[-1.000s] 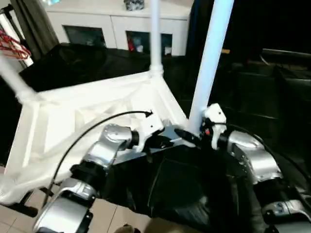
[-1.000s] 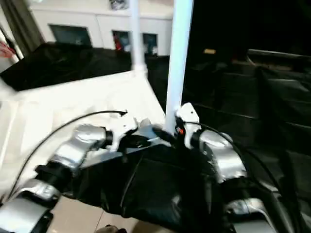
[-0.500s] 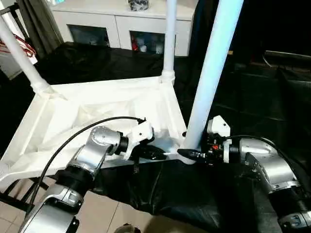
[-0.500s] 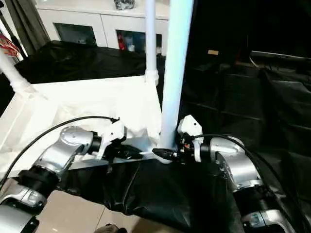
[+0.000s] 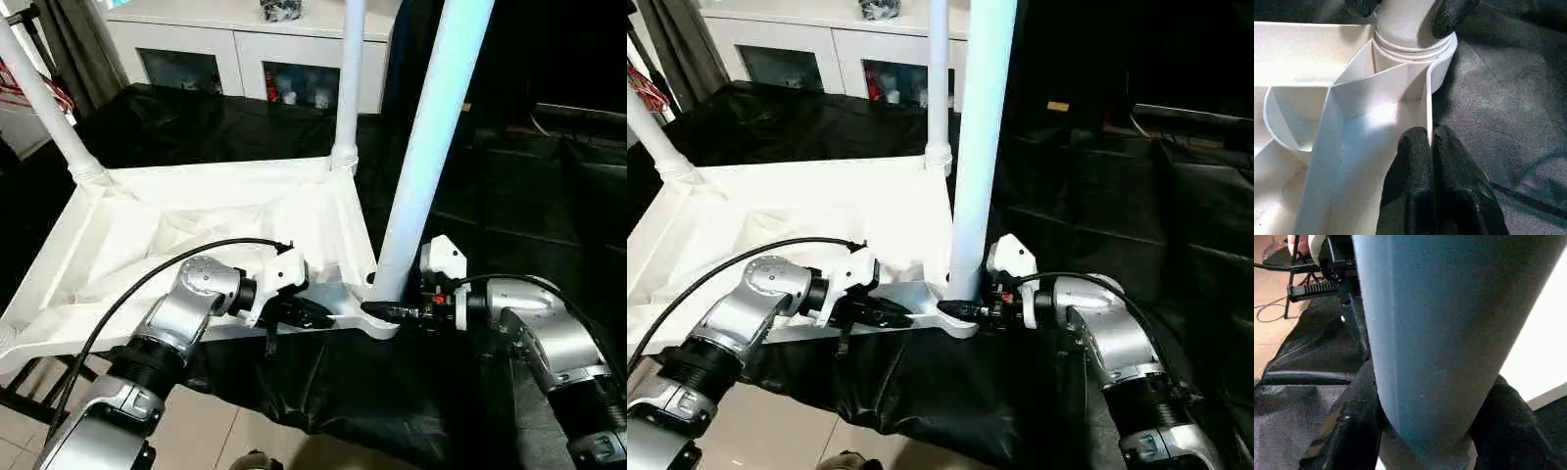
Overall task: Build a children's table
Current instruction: Rotate leg to tighten
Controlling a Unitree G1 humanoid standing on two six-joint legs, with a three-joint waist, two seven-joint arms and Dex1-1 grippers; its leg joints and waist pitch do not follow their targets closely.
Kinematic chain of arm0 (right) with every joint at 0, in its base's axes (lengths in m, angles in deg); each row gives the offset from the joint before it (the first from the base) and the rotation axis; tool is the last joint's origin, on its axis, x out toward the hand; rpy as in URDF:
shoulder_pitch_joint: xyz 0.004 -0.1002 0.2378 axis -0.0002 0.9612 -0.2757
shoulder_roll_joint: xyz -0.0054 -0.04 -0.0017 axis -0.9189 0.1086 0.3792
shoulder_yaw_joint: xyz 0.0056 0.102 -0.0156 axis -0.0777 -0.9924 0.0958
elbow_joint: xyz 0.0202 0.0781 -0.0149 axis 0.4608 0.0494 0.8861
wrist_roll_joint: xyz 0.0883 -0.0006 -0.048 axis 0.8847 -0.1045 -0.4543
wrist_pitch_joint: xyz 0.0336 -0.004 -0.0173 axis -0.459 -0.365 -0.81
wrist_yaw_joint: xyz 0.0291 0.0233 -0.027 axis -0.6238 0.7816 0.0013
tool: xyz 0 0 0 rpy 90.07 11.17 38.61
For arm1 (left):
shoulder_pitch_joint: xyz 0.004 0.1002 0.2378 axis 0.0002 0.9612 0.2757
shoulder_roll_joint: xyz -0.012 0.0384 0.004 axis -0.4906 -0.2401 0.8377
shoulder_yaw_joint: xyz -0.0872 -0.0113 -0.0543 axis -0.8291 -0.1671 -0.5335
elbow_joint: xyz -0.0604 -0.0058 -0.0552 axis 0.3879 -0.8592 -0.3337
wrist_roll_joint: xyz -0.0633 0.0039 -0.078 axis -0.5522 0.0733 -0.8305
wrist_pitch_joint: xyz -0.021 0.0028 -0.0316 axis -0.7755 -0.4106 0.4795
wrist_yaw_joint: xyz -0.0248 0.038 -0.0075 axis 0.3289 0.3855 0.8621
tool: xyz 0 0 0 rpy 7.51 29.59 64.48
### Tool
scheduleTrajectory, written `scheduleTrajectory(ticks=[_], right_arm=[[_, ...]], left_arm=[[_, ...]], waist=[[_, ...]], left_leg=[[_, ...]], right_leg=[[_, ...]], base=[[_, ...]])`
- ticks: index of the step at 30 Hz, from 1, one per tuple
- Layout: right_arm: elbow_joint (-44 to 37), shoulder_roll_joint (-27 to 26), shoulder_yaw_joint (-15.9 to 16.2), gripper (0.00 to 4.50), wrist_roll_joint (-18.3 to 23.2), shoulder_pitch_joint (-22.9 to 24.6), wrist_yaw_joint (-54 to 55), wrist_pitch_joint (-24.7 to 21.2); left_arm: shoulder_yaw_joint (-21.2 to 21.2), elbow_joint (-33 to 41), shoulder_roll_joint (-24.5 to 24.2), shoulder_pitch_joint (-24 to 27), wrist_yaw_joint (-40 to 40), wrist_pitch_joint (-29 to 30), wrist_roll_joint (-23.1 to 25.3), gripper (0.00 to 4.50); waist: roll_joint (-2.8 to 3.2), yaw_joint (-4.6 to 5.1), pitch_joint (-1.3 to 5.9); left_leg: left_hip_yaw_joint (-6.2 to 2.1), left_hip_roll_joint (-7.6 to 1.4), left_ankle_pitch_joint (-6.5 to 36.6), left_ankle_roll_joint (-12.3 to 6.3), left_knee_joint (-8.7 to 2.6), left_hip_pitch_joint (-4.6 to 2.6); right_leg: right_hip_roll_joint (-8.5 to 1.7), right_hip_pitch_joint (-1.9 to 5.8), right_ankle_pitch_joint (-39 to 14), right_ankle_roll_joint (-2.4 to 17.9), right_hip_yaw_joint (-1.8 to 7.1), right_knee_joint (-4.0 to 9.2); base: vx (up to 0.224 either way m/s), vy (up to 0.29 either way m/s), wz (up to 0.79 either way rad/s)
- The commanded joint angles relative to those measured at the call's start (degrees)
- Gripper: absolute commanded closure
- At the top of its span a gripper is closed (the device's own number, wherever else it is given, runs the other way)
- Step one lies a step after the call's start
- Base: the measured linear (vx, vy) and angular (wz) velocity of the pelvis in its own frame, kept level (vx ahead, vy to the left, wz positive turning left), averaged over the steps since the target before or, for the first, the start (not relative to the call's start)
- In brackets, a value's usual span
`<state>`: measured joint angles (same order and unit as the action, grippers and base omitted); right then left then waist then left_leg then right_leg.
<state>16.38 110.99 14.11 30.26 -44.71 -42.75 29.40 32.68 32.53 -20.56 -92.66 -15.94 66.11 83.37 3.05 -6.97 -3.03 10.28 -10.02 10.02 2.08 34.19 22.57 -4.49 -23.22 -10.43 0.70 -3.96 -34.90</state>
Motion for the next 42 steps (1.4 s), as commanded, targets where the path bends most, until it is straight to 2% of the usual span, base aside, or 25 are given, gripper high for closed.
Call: scheduleTrajectory(ticks=[1,4,7,9,12,14,15,16,17,18,20,21,22,24,27,28,29,31,32,36,39,42], right_arm=[[-0.5,-0.7,2.2,2.5,0.4,1.4,-1.2,-1.3],[-0.6,-1.5,2.3,2.52,0.6,2.1,-0.7,-1.6],[0.1,-3.3,2.3,2.52,0.4,3.0,1.4,-1.2],[0.7,-4.0,2.1,2.52,0.2,3.2,2.6,-0.7],[5.0,-7.7,0.6,2.52,-2.0,2.4,10.4,1.9],[7.5,-9.9,-0.2,2.52,-3.4,1.5,15.7,2.5],[9.1,-11.1,-0.6,2.52,-4.4,0.9,19.1,2.6],[10.2,-11.9,-0.8,2.52,-5.1,0.4,21.4,2.7],[12.1,-13.1,-0.9,2.52,-6.1,-0.5,24.5,2.6],[13.3,-13.9,-1.2,2.53,-6.5,-1.1,26.5,2.5],[19.4,-18.6,-2.9,2.54,-8.4,-5.0,38.2,1.3],[19.6,-18.7,-3.0,2.54,-8.5,-5.2,38.7,1.3],[21.4,-20.1,-3.5,2.54,-9.2,-6.4,42.2,1.1],[24.6,-22.4,-4.2,2.54,-9.7,-8.8,44.9,2.0],[25.9,-23.3,-4.5,2.54,-9.4,-10.2,44.4,3.2],[26.1,-23.4,-4.7,2.19,-9.0,-10.6,44.2,3.3],[26.7,-23.7,-5.3,2.19,-8.6,-11.1,43.9,3.6],[27.0,-23.5,-6.3,1.83,-7.8,-11.5,42.9,3.6],[27.1,-23.3,-6.5,1.83,-7.5,-11.6,42.6,3.7],[25.5,-20.0,-6.0,1.41,-7.6,-11.0,37.8,4.9],[25.0,-16.1,-4.6,1.31,-9.8,-11.0,35.2,7.0],[23.3,-13.7,-3.7,1.06,-9.6,-10.2,29.5,7.4]], left_arm=[[-1.5,2.8,0.6,-1.4,2.1,-0.8,-1.8,4.5],[-1.6,1.6,1.3,-1.9,4.4,-1.0,-0.8,4.5],[-2.0,-1.0,3.3,-3.4,10.0,-0.8,1.1,4.5],[-2.1,-1.8,4.0,-3.8,11.7,-0.9,1.5,4.5],[-2.3,-3.7,6.1,-5.0,17.0,-0.5,3.0,4.5],[-2.7,-5.1,7.3,-5.9,20.3,0.3,3.7,4.5],[-3.0,-5.9,8.0,-6.5,22.1,0.6,3.8,4.5],[-3.2,-6.5,8.5,-6.9,23.2,0.8,3.8,4.5],[-3.6,-7.5,9.5,-7.6,25.5,1.3,4.2,4.5],[-3.7,-8.1,10.0,-8.0,26.6,1.5,4.3,4.5],[-4.9,-11.3,13.6,-10.2,32.9,2.6,4.6,4.5],[-4.9,-11.4,13.7,-10.3,33.1,2.6,4.6,4.5],[-5.2,-12.2,14.7,-10.9,34.5,2.6,4.5,4.5],[-5.1,-13.6,16.4,-11.9,36.3,2.0,4.5,4.5],[-4.7,-14.1,16.9,-12.3,36.4,1.0,4.9,4.5],[-4.6,-14.2,17.0,-12.3,35.9,0.6,4.8,4.5],[-4.6,-14.5,17.0,-12.5,35.8,0.2,4.8,4.5],[-4.6,-14.6,16.6,-12.5,34.7,-0.4,4.7,4.5],[-4.6,-14.7,16.4,-12.4,34.2,-0.7,4.7,4.5],[-4.0,-12.8,14.2,-10.9,29.3,-2.5,3.7,4.5],[-3.8,-11.2,12.4,-9.6,25.8,-3.3,2.9,4.5],[-3.8,-10.4,11.3,-8.9,23.3,-4.0,2.3,4.5]], waist=[[-1.09,-0.05,4.04],[-1.12,-0.12,4.0],[-1.05,-0.12,3.83],[-1.12,-0.14,3.7],[-0.93,0.05,3.42],[-1.03,0.57,3.31],[-1.02,0.96,3.24],[-1.02,1.06,3.26],[-0.74,1.15,3.24],[-0.88,1.45,3.16],[-0.8,1.96,3.18],[-0.71,2.27,3.07],[-0.84,2.42,3.26],[-0.75,2.48,3.37],[-0.78,2.17,3.49],[-0.74,2.15,3.58],[-0.78,2.12,3.63],[-0.82,2.09,3.65],[-0.78,2.01,3.7],[-0.76,1.83,3.74],[-0.76,1.78,3.8],[-0.74,1.69,3.81]], left_leg=[[-1.06,-3.43,9.9,-4.5,-3.78,-1.18],[-1.07,-3.43,10.3,-4.3,-3.77,-1.2],[-1.07,-3.47,11.4,-3.97,-3.89,-1.37],[-1.07,-3.33,13.2,-3.0,-4.03,-1.6],[-1.24,-3.28,15.6,-1.63,-4.25,-1.76],[-1.51,-3.09,17.3,-0.47,-4.55,-1.75],[-1.62,-3.01,18.7,0.01,-4.61,-1.99],[-1.65,-2.98,18.9,0.09,-4.58,-2.01],[-1.71,-2.99,19.2,0.15,-4.61,-2.0],[-1.72,-2.98,19.9,0.36,-4.75,-1.96],[-1.71,-2.74,20.2,0.73,-4.64,-2.04],[-1.8,-2.69,20.8,1.2,-4.67,-2.12],[-1.98,-2.62,20.7,1.1,-4.7,-1.92],[-1.93,-2.72,20.5,0.71,-4.79,-1.89],[-1.69,-2.79,19.1,-0.4,-4.72,-1.83],[-1.63,-2.83,18.3,-0.69,-4.72,-1.69],[-1.61,-2.87,17.9,-0.81,-4.73,-1.67],[-1.49,-2.86,17.2,-1.24,-4.66,-1.64],[-1.45,-2.88,16.7,-1.51,-4.58,-1.61],[-1.38,-2.91,15.4,-2.28,-4.54,-1.43],[-1.27,-2.95,14.7,-2.41,-4.39,-1.45],[-1.25,-2.97,13.9,-3.1,-4.35,-1.28]], right_leg=[[-4.52,2.72,-12.4,12.5,2.65,4.14],[-4.56,2.72,-13.2,12.3,2.66,4.26],[-4.5,2.5,-14.5,12.0,2.68,4.55],[-4.6,2.46,-17.9,11.2,2.73,4.97],[-4.77,2.21,-22.6,9.9,2.71,5.52],[-4.75,2.38,-24.9,9.2,2.46,5.73],[-4.77,2.29,-26.9,8.4,2.44,6.01],[-4.81,2.27,-27.4,8.2,2.45,6.11],[-4.8,2.28,-27.6,8.1,2.44,6.1],[-4.7,2.22,-27.8,7.8,2.42,6.24],[-4.72,2.0,-27.9,8.2,2.39,6.24],[-4.64,1.83,-28.6,8.3,2.32,6.23],[-4.81,2.33,-28.8,7.5,2.16,6.39],[-4.77,2.21,-27.2,7.6,2.28,6.35],[-4.74,2.33,-22.8,8.9,2.51,6.05],[-4.7,2.43,-21.0,9.4,2.55,5.83],[-4.71,2.49,-20.1,9.7,2.54,5.72],[-4.64,2.54,-18.7,10.3,2.58,5.55],[-4.75,2.59,-18.2,10.7,2.63,5.5],[-4.71,2.83,-17.1,10.9,2.57,5.37],[-4.7,2.78,-16.3,11.4,2.57,5.3],[-4.63,2.94,-15.5,11.7,2.53,5.08]], base=[[0.0,0.0,0.0],[0.0,0.0,0.0],[0.0,0.0,0.0],[0.0,0.0,0.0],[0.0,0.0,0.0],[0.0,0.0,0.0],[0.0,0.0,0.0],[0.0,0.0,0.0],[0.0,0.0,0.0],[0.0,0.0,0.0],[0.0,0.0,0.0],[0.0,0.0,0.0],[0.0,0.0,0.0],[0.0,0.0,0.0],[0.0,0.0,0.0],[0.0,0.0,0.0],[0.0,0.0,0.0],[0.0,0.0,0.0],[0.0,0.0,0.0],[0.0,0.0,0.0],[0.0,0.0,0.0],[0.0,0.0,0.0]])
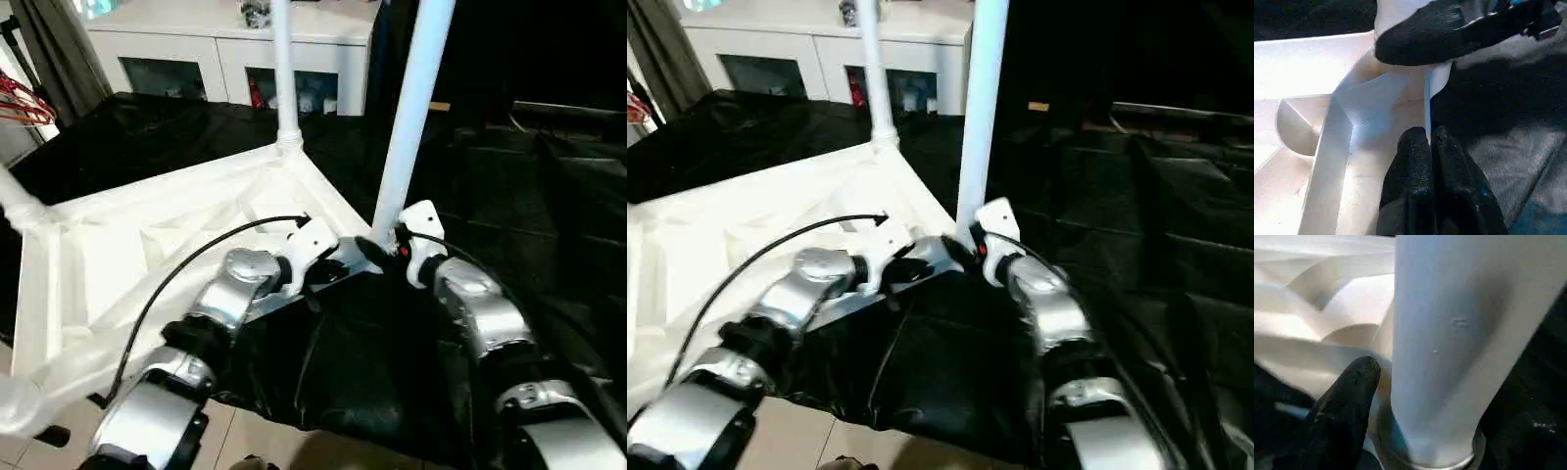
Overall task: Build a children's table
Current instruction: Rotate leg to tighten
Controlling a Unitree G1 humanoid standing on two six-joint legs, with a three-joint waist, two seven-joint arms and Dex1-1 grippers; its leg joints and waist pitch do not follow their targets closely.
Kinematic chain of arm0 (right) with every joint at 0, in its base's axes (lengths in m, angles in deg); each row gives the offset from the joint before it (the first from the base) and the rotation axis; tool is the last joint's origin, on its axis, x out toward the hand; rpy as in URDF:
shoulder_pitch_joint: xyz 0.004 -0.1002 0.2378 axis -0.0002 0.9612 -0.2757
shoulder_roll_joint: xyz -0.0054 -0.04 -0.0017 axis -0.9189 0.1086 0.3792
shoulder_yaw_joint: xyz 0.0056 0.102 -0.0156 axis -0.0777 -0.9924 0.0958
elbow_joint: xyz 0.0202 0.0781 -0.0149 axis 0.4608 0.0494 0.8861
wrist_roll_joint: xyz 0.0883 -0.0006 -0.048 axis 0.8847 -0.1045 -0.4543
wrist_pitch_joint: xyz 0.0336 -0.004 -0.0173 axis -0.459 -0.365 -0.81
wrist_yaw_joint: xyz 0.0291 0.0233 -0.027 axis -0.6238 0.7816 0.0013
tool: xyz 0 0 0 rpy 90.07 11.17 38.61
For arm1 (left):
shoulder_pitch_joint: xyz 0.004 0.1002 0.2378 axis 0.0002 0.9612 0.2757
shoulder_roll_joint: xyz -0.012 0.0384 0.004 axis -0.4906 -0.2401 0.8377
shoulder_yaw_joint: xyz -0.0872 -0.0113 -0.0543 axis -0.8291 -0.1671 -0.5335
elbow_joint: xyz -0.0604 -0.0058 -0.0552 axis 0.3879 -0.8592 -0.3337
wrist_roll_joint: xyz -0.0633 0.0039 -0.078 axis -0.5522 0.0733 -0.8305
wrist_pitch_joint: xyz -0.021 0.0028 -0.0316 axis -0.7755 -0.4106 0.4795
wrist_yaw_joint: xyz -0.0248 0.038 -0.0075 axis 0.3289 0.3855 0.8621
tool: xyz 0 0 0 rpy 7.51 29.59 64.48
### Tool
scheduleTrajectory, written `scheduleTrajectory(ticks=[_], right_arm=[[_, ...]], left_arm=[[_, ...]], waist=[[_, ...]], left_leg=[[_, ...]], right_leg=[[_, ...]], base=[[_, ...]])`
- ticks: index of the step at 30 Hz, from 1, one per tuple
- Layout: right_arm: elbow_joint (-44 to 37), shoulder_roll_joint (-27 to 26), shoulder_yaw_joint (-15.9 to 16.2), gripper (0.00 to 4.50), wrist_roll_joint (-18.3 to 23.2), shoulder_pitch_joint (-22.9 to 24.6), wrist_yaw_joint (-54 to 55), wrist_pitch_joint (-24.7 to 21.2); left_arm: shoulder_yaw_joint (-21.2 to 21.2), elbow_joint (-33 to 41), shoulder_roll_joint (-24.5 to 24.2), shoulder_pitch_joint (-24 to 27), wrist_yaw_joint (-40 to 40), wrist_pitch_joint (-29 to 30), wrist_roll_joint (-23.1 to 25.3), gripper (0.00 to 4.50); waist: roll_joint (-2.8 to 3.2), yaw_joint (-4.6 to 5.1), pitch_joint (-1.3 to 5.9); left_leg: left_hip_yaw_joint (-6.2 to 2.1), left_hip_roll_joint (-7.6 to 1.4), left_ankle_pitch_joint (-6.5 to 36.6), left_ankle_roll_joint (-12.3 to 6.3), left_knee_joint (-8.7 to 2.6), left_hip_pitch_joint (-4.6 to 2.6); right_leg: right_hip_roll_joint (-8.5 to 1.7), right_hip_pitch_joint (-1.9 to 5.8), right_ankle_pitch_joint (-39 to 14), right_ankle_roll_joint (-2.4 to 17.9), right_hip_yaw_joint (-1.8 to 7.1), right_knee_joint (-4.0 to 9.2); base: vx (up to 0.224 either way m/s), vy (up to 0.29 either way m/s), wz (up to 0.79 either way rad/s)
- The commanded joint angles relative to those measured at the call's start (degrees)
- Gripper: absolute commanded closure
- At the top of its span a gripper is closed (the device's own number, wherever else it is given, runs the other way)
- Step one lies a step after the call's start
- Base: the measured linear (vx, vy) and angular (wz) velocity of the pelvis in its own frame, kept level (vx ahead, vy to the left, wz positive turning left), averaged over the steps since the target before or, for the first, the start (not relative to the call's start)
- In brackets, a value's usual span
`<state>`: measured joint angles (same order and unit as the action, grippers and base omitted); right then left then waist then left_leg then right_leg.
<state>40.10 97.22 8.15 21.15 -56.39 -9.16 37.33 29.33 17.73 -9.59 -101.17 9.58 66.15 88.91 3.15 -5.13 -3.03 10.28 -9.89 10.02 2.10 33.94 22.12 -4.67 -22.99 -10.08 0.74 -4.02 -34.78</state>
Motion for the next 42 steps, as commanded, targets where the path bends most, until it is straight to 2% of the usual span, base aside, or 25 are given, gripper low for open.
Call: scheduleTrajectory(ticks=[1,3,7,13,14,16,22,30,35,37,38,40,41,42], right_arm=[[-0.5,0.2,2.3,1.06,-0.5,1.6,-4.3,-0.5],[-3.5,2.8,3.7,1.06,0.6,3.1,-11.3,-0.2],[-6.3,4.8,4.4,1.06,2.1,4.6,-16.9,0.7],[-12.0,7.6,4.8,1.06,6.5,8.0,-25.7,-0.2],[-14.1,8.8,5.2,1.31,7.1,9.3,-28.2,-1.3],[-16.1,10.0,5.5,1.4,7.5,10.5,-30.3,-2.3],[-18.2,12.0,6.3,1.92,7.7,11.9,-33.0,-3.1],[-20.0,12.7,7.0,2.02,7.9,12.5,-34.3,-4.5],[-20.3,12.1,7.2,2.03,7.9,13.2,-33.7,-5.4],[-19.2,10.2,6.8,2.03,6.8,13.3,-29.3,-5.6],[-17.2,7.7,6.2,2.03,5.3,13.0,-23.3,-5.7],[-15.0,5.2,5.3,2.09,4.1,12.5,-17.5,-5.8],[-12.6,2.2,4.3,2.19,3.5,11.8,-11.8,-5.6],[-11.9,1.3,4.0,2.3,3.4,11.6,-10.1,-5.7]], left_arm=[[-0.4,4.4,0.3,-0.4,-2.3,-4.1,-3.3,4.5],[-0.1,6.0,-0.9,0.5,-5.9,-4.2,-4.2,4.5],[0.6,8.5,-2.7,1.8,-11.2,-4.4,-5.3,4.5],[1.1,11.6,-5.5,3.7,-16.6,-4.0,-6.2,4.5],[1.3,12.4,-6.4,4.4,-18.2,-3.6,-6.5,4.5],[1.3,13.7,-7.3,5.2,-20.0,-3.1,-6.9,4.5],[1.5,15.6,-8.6,6.4,-22.1,-2.3,-7.4,4.5],[1.7,17.5,-9.2,7.4,-23.1,-1.3,-7.5,4.5],[1.8,17.9,-9.0,8.0,-22.4,-0.8,-7.1,4.5],[1.6,16.7,-8.0,7.6,-19.3,-0.7,-6.0,4.5],[1.4,15.1,-6.7,6.8,-15.9,-0.5,-4.7,4.5],[1.2,13.8,-5.2,6.0,-12.7,-0.1,-3.8,4.5],[1.1,12.1,-3.2,4.9,-8.7,0.6,-2.6,4.5],[1.1,11.6,-2.5,4.5,-7.4,0.7,-2.1,4.5]], waist=[[-0.89,-0.24,3.84],[-0.94,-0.42,3.92],[-0.9,-0.53,3.89],[-0.9,-1.34,3.83],[-0.88,-1.42,3.72],[-0.94,-1.52,3.7],[-0.93,-1.59,3.68],[-1.0,-1.59,3.79],[-1.07,-1.63,3.76],[-1.04,-1.51,3.74],[-1.18,-1.37,3.71],[-1.23,-1.05,3.44],[-1.23,-0.82,3.25],[-1.12,-0.59,3.17]], left_leg=[[-1.22,-3.14,13.7,-3.22,-4.04,-0.87],[-1.23,-3.3,12.5,-3.99,-3.94,-0.69],[-1.14,-3.43,12.1,-5.02,-3.89,-0.63],[-1.04,-3.65,13.0,-4.75,-3.99,-0.89],[-1.06,-3.69,13.4,-4.51,-4.08,-0.89],[-1.07,-3.72,14.0,-4.14,-4.13,-0.91],[-1.12,-3.69,14.2,-3.47,-4.21,-0.95],[-1.08,-3.67,12.7,-3.96,-4.08,-0.83],[-1.03,-3.62,12.6,-4.03,-4.03,-0.83],[-1.04,-3.62,12.7,-3.92,-4.08,-0.84],[-1.07,-3.54,12.9,-3.62,-4.12,-0.76],[-1.19,-3.36,14.6,-2.27,-4.36,-1.04],[-1.24,-3.29,16.4,-1.3,-4.46,-1.28],[-1.25,-3.27,17.7,-0.45,-4.58,-1.54]], right_leg=[[-4.43,2.74,-15.5,11.7,2.57,4.92],[-4.5,2.9,-13.6,12.2,2.61,4.63],[-4.43,2.75,-12.2,13.2,2.57,4.42],[-4.36,2.56,-13.7,13.2,2.66,4.47],[-4.39,2.51,-14.7,13.0,2.68,4.59],[-4.45,2.49,-15.8,12.5,2.73,4.66],[-4.49,2.35,-17.0,12.1,2.75,4.75],[-4.4,2.41,-15.2,12.3,2.73,4.52],[-4.46,2.43,-15.5,12.3,2.75,4.57],[-4.39,2.28,-15.7,12.2,2.76,4.57],[-4.43,2.28,-16.3,12.1,2.75,4.57],[-4.5,2.11,-20.1,11.1,2.66,5.12],[-4.55,2.0,-23.6,10.3,2.64,5.47],[-4.57,1.7,-25.7,9.5,2.77,5.83]], base=[[0.0,0.0,0.0],[0.0,0.0,0.0],[0.0,0.0,0.0],[0.0,0.0,0.0],[0.0,0.0,0.0],[0.0,0.0,0.0],[0.0,0.0,0.0],[0.0,0.0,0.0],[0.0,0.0,0.0],[0.0,0.0,0.0],[0.0,0.0,0.0],[0.0,0.0,0.0],[0.0,0.0,0.0],[0.0,0.0,0.0]])
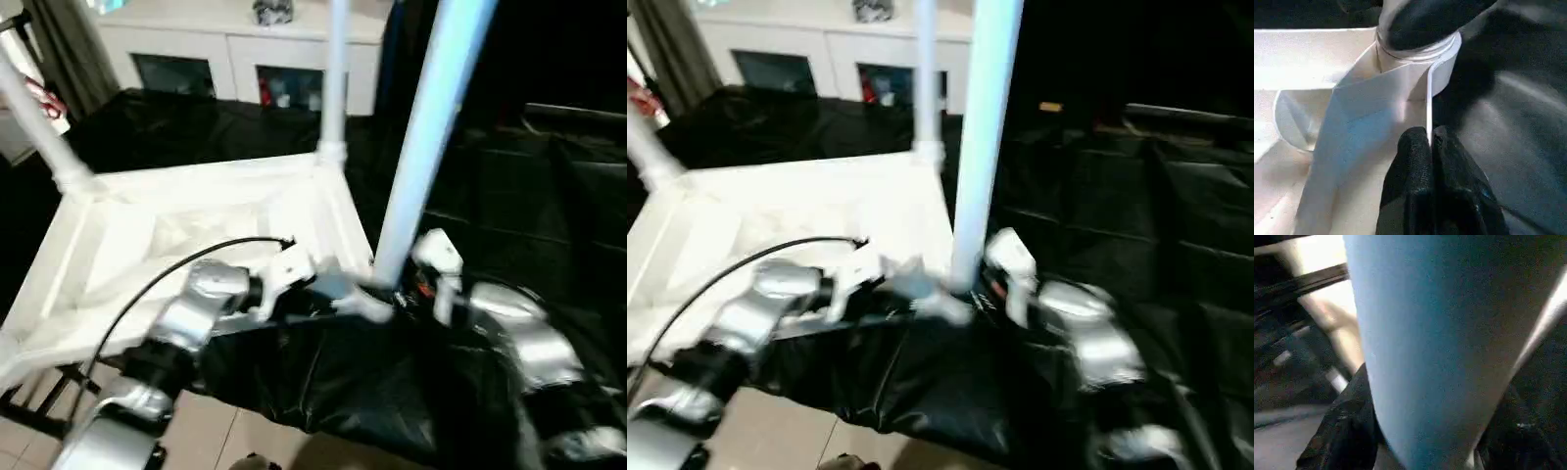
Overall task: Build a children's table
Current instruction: Rotate leg to tighten
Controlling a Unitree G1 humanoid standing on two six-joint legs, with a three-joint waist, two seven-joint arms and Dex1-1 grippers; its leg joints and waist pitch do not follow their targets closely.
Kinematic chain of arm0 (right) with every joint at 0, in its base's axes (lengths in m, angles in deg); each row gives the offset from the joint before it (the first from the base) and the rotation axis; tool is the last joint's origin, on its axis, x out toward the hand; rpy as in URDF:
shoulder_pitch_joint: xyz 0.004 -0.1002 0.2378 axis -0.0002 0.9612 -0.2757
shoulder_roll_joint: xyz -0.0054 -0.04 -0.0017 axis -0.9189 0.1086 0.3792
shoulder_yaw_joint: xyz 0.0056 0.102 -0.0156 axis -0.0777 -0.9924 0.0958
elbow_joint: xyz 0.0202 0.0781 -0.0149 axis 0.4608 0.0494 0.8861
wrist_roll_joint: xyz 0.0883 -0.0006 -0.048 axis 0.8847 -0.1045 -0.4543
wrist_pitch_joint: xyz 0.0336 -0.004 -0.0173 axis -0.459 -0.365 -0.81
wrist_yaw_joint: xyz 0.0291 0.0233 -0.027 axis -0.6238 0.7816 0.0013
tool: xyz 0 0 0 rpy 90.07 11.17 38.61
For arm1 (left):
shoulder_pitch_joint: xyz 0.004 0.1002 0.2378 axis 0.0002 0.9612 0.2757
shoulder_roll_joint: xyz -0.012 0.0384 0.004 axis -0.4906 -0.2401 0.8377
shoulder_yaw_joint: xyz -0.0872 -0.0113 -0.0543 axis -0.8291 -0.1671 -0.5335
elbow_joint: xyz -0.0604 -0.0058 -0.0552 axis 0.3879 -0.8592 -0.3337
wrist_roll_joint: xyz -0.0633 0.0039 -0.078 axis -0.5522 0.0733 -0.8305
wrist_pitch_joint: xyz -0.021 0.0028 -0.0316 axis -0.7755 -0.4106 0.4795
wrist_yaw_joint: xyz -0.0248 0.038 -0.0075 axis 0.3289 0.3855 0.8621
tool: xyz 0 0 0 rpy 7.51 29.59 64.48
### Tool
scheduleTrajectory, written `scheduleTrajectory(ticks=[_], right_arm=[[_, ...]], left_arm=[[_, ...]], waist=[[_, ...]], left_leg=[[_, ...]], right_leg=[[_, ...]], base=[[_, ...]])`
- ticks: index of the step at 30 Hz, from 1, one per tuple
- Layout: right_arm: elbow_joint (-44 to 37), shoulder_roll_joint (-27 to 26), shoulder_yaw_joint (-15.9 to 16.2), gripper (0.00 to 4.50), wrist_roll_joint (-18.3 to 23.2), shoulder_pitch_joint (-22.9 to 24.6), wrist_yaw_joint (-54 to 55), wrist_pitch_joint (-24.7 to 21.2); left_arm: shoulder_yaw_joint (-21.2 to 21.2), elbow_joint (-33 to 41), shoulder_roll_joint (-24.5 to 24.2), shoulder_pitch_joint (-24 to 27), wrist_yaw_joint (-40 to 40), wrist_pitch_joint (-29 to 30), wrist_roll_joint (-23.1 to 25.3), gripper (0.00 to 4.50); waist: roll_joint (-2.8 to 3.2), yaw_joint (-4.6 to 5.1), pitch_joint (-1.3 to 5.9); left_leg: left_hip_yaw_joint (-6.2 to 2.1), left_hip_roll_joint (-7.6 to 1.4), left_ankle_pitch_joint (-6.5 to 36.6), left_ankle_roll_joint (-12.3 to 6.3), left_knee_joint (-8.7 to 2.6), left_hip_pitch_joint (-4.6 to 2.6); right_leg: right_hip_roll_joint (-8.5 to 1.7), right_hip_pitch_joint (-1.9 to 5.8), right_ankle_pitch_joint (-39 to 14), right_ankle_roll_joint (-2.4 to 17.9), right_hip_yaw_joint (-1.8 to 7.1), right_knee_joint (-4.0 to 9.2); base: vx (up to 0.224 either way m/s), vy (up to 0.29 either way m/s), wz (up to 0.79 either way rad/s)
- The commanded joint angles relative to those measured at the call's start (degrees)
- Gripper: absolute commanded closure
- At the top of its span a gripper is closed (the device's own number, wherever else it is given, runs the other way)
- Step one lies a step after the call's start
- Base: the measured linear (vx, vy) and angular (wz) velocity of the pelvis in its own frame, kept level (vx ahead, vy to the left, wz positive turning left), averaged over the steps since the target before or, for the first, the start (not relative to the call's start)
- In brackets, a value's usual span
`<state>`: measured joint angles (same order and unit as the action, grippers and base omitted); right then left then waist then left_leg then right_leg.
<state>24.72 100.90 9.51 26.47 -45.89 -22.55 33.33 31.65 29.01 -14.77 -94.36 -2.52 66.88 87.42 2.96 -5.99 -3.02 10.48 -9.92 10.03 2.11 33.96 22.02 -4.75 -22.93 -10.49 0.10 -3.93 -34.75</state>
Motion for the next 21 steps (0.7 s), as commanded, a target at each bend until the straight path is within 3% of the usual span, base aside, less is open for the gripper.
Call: scheduleTrajectory(ticks=[1,7,8,12,13,21], right_arm=[[3.7,-2.8,2.5,2.37,-2.0,0.9,4.1,-1.8],[10.3,-9.6,0.5,2.44,-5.0,-3.4,20.7,-2.4],[11.1,-10.4,0.4,2.44,-5.1,-4.0,21.9,-2.3],[12.2,-12.9,0.1,2.44,-4.7,-5.3,21.6,-0.5],[11.9,-13.1,-0.2,1.94,-3.9,-5.3,20.6,-0.7],[10.2,-10.4,0.4,1.28,-3.6,-4.9,16.1,0.1]], left_arm=[[-1.2,0.0,3.0,-2.5,5.2,0.1,-0.5,4.5],[-2.3,-5.9,9.8,-6.8,17.5,2.7,1.1,4.5],[-2.4,-6.6,10.8,-7.3,18.8,2.7,1.1,4.5],[-2.1,-7.7,12.6,-8.2,20.1,1.5,1.6,4.5],[-1.9,-7.6,12.4,-8.1,19.6,0.9,1.7,4.5],[-1.7,-5.6,9.8,-6.4,14.7,-1.9,0.6,4.5]], waist=[[-0.96,0.36,3.21],[-0.76,1.11,3.15],[-0.44,1.23,3.12],[-0.63,1.14,3.35],[-0.6,1.07,3.39],[-0.61,1.04,3.39]], left_leg=[[-1.54,-3.21,18.2,-0.16,-4.56,-1.57],[-1.82,-3.01,20.8,1.04,-4.8,-1.74],[-1.87,-2.98,21.1,0.92,-4.87,-1.57],[-1.77,-3.05,19.9,-0.38,-4.9,-1.3],[-1.74,-3.06,19.6,-0.72,-4.88,-1.26],[-1.7,-3.15,19.0,-1.35,-4.95,-1.07]], right_leg=[[-4.54,1.68,-25.9,9.8,2.66,5.86],[-4.46,1.59,-26.9,9.0,2.52,6.15],[-4.49,1.71,-26.9,8.7,2.49,6.24],[-4.55,1.93,-23.4,9.0,2.55,6.22],[-4.56,1.99,-22.6,9.3,2.6,6.09],[-4.61,2.17,-21.8,9.8,2.61,5.97]], base=[[0.0,0.0,0.0],[0.0,0.0,0.0],[0.0,0.0,0.0],[0.0,0.0,0.0],[0.0,0.0,0.0],[0.0,0.0,0.0]])
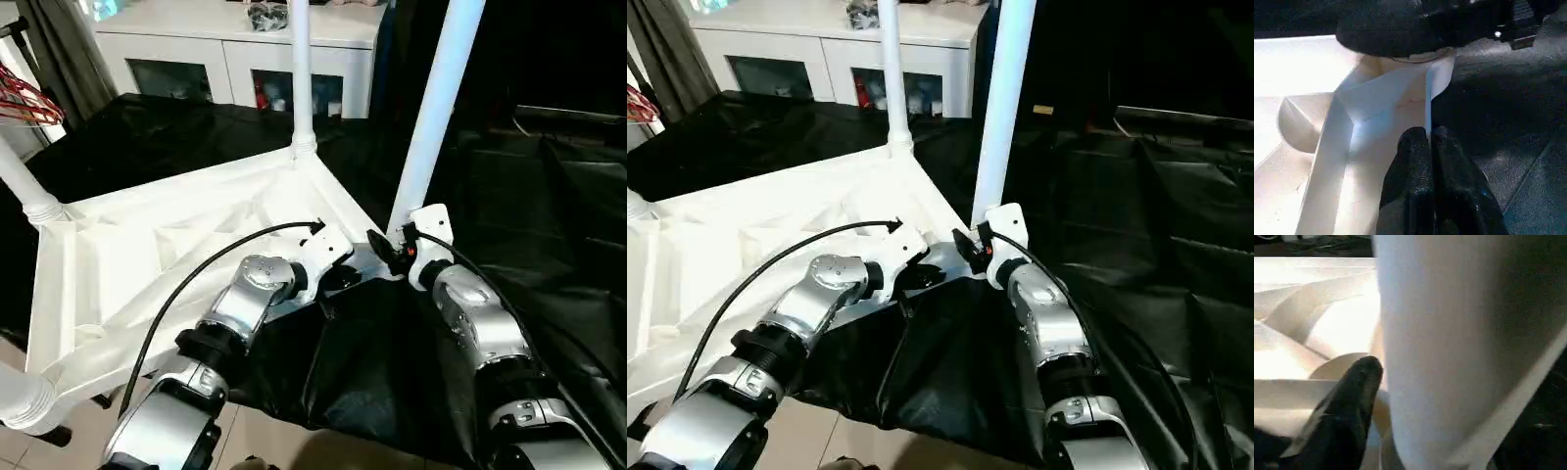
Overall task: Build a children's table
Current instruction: Rotate leg to tighten
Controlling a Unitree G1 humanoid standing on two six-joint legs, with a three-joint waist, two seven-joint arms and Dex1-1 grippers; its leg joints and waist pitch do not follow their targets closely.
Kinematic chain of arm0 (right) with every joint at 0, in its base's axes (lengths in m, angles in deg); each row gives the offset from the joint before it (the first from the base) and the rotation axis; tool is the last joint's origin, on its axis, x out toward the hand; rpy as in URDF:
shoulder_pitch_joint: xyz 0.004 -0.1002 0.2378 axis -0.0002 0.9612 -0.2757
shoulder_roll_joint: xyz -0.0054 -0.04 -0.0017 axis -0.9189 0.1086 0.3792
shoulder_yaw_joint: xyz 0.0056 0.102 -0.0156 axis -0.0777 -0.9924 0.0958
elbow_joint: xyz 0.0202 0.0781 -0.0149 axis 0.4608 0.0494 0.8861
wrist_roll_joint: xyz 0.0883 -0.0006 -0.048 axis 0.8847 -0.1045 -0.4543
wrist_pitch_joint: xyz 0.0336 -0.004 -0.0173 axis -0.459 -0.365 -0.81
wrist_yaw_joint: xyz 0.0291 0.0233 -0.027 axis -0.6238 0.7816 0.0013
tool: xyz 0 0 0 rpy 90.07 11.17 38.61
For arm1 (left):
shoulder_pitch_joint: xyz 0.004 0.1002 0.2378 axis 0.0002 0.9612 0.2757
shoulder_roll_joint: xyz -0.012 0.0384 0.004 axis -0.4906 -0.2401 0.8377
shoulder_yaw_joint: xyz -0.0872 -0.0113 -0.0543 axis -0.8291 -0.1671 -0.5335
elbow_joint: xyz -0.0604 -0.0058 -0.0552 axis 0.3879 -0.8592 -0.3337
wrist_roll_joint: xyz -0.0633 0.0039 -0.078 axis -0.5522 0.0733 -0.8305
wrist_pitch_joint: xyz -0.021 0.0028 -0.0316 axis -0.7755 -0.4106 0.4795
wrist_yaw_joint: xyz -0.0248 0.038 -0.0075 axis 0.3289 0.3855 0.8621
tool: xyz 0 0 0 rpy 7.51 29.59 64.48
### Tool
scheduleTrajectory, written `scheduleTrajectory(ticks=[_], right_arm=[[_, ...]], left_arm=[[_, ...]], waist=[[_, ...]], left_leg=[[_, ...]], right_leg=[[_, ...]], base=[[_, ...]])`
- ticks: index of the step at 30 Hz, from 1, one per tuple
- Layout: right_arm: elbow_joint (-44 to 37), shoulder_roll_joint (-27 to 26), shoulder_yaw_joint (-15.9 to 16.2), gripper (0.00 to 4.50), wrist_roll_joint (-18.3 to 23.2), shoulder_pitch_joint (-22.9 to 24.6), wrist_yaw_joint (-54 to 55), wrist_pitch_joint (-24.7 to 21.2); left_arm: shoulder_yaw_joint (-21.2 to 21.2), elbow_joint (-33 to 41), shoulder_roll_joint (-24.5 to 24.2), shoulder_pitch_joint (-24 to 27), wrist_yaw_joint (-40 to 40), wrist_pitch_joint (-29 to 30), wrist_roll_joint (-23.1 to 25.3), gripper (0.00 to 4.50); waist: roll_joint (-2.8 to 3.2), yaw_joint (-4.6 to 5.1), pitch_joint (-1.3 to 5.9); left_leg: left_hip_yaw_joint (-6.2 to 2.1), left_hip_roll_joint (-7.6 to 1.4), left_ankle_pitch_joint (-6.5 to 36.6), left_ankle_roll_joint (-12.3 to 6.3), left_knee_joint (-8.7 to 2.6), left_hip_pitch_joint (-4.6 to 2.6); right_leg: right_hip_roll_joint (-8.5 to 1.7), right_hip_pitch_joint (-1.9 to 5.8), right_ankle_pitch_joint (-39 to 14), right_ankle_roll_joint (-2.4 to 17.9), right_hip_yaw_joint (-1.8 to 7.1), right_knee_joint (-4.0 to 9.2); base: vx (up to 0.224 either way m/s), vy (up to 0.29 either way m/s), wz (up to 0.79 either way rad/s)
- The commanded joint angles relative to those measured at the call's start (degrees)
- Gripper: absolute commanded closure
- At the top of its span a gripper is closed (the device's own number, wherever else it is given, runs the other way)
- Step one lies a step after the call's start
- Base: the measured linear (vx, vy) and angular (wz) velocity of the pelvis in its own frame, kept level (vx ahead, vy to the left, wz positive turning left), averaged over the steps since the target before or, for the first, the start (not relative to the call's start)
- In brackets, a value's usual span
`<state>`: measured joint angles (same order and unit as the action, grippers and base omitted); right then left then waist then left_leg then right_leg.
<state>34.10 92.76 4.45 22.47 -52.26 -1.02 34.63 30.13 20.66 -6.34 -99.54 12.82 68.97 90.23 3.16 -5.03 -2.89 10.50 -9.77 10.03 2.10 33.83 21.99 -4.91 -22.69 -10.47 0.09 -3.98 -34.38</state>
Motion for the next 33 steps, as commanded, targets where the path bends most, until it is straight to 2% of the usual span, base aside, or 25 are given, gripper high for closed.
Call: scheduleTrajectory(ticks=[1,2,5,6,7,8,12,17,19,21,27,33], right_arm=[[-0.1,-0.3,6.1,1.15,0.4,1.8,-8.5,-1.0],[-1.1,1.0,6.7,0.94,0.2,2.3,-10.5,-0.7],[-3.4,3.7,7.9,0.94,0.4,3.5,-15.6,-0.4],[-4.9,5.6,8.2,0.94,1.1,4.3,-19.0,-0.3],[-5.5,6.6,8.2,0.94,1.5,4.6,-20.4,0.0],[-5.9,7.3,8.2,0.94,1.7,4.8,-21.3,0.1],[-6.8,9.8,7.4,0.94,2.7,5.3,-25.7,1.3],[-9.4,12.5,7.6,0.94,4.7,6.4,-31.4,0.6],[-11.4,14.2,8.2,0.94,6.0,7.4,-35.5,-0.5],[-12.0,14.8,8.4,1.2,6.4,7.7,-37.0,-0.9],[-12.9,15.6,9.2,1.75,6.9,8.2,-39.4,-1.4],[-14.1,16.2,9.8,1.9,7.4,8.6,-41.1,-2.4]], left_arm=[[0.1,4.2,0.3,-0.3,-3.5,-4.6,-3.0,4.5],[0.2,5.1,-0.3,0.3,-5.0,-4.8,-3.4,4.5],[0.2,6.7,-1.5,1.2,-7.8,-4.8,-4.4,4.5],[0.2,7.8,-2.5,1.8,-10.0,-4.8,-5.1,4.5],[0.3,8.3,-3.1,2.0,-11.1,-4.8,-5.4,4.5],[0.3,8.6,-3.4,2.1,-11.9,-4.8,-5.7,4.5],[0.8,10.3,-5.2,3.0,-15.6,-4.9,-6.4,4.5],[1.2,12.4,-7.5,4.4,-19.9,-4.6,-7.0,4.5],[1.4,13.9,-9.3,5.3,-22.7,-4.0,-7.7,4.5],[1.4,14.5,-10.2,5.6,-24.1,-3.8,-8.0,4.5],[1.6,16.4,-12.1,6.5,-26.9,-2.9,-8.7,4.5],[1.7,17.2,-13.1,6.9,-28.5,-2.3,-9.0,4.5]], waist=[[-0.76,-0.01,3.34],[-0.79,-0.03,3.38],[-0.95,-0.25,3.56],[-0.78,-0.31,3.61],[-0.86,-0.42,3.67],[-0.73,-0.56,3.71],[-0.61,-0.69,3.88],[-0.54,-0.95,3.82],[-0.72,-1.15,3.84],[-0.67,-1.3,3.85],[-0.69,-1.52,3.76],[-0.76,-1.6,3.84]], left_leg=[[-1.7,-3.36,18.4,-1.56,-4.77,-1.05],[-1.66,-3.37,18.1,-1.71,-4.73,-0.93],[-1.48,-3.42,15.6,-2.94,-4.5,-0.71],[-1.45,-3.42,15.0,-3.21,-4.43,-0.72],[-1.34,-3.43,13.8,-3.99,-4.25,-0.63],[-1.23,-3.52,13.1,-4.37,-4.15,-0.84],[-1.3,-3.64,11.2,-5.08,-4.03,-0.5],[-1.13,-3.75,12.0,-5.41,-3.99,-0.63],[-1.14,-3.82,11.9,-5.43,-3.99,-0.6],[-1.02,-3.84,11.7,-5.51,-3.93,-0.67],[-0.97,-3.88,12.6,-4.39,-4.09,-0.82],[-0.88,-3.83,11.0,-4.85,-3.9,-0.74]], right_leg=[[-4.48,2.02,-20.7,10.1,2.68,5.53],[-4.43,2.13,-20.0,10.3,2.66,5.4],[-4.41,2.43,-16.4,11.1,2.72,4.99],[-4.46,2.38,-15.7,11.4,2.74,4.9],[-4.39,2.48,-14.8,11.9,2.68,4.76],[-4.33,2.17,-13.9,12.5,2.71,4.72],[-4.17,2.49,-10.4,13.7,2.48,4.07],[-4.19,2.42,-10.8,14.1,2.49,4.09],[-4.25,2.55,-11.0,14.1,2.49,4.01],[-4.14,2.29,-11.2,14.0,2.5,3.97],[-4.19,2.18,-13.6,13.4,2.59,4.15],[-4.14,2.18,-11.5,13.7,2.59,3.9]], base=[[0.0,0.0,0.0],[0.0,0.0,0.0],[0.0,0.0,0.0],[0.0,0.0,0.0],[0.0,0.0,0.0],[0.0,0.0,0.0],[0.0,0.0,0.0],[0.0,0.0,0.0],[0.0,0.0,0.0],[0.0,0.0,0.0],[0.0,0.0,0.0],[0.0,0.0,0.0]])
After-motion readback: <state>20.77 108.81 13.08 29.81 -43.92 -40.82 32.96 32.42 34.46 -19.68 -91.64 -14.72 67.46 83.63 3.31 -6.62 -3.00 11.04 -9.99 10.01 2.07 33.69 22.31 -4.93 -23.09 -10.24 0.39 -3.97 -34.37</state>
